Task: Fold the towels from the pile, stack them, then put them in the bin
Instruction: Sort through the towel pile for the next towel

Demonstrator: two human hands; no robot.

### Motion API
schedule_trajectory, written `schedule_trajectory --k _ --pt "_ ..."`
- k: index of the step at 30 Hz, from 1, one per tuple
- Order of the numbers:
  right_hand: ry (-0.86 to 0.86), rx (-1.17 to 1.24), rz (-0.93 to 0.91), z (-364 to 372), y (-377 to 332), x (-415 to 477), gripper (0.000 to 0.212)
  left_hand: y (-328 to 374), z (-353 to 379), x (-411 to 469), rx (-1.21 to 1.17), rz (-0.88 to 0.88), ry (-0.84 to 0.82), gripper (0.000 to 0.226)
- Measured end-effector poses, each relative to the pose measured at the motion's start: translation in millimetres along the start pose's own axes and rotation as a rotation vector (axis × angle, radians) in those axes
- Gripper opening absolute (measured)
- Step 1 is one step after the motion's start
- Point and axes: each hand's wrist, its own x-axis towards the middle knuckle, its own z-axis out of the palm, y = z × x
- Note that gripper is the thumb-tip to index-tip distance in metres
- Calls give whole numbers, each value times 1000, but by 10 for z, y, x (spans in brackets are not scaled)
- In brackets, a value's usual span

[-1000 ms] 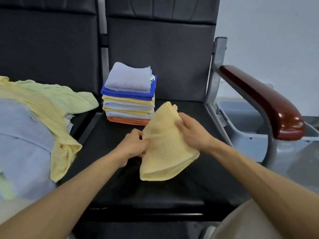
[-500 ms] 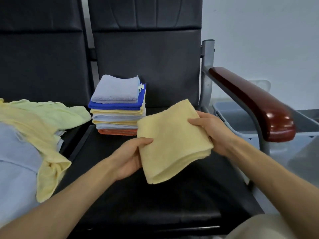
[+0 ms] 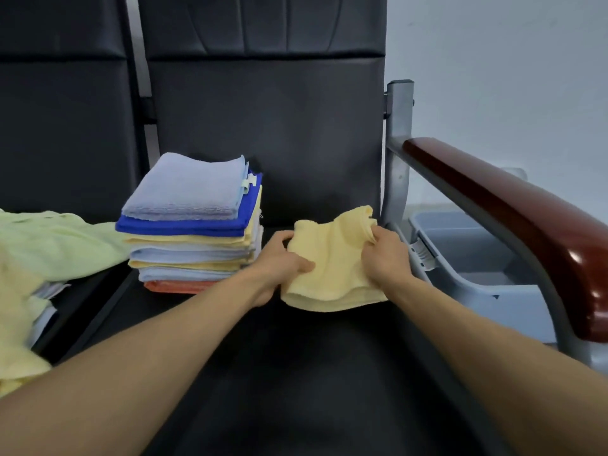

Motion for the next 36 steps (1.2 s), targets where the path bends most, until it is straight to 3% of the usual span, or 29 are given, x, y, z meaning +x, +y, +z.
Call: schedule_trajectory --k 4,8,15,17,22,27,31,36 --pt "24 -84 -60 54 123 289 29 -56 119 261 153 115 124 67" --pt "32 -143 -49 69 201 392 19 -130 166 316 238 117 143 61" --pt "22 -290 -107 22 123 79 36 -129 34 -109 446 133 80 67" --pt "24 -317 -146 -8 -24 -126 44 -141 -124 -429 411 131 44 59" --pt "-71 -249 -344 61 -598 -729 35 -146 -858 -1199 353 148 21 31" --pt "-252 -230 -544 408 -1373 -1174 27 -166 -1781 -1720 284 167 298 27" --pt "-396 -214 -621 892 -1885 -1479 27 -482 -2272 -1998 241 74 542 25" --pt "-529 -141 -637 1650 -2259 -1789 22 -664 -2820 -2194 476 89 637 26"
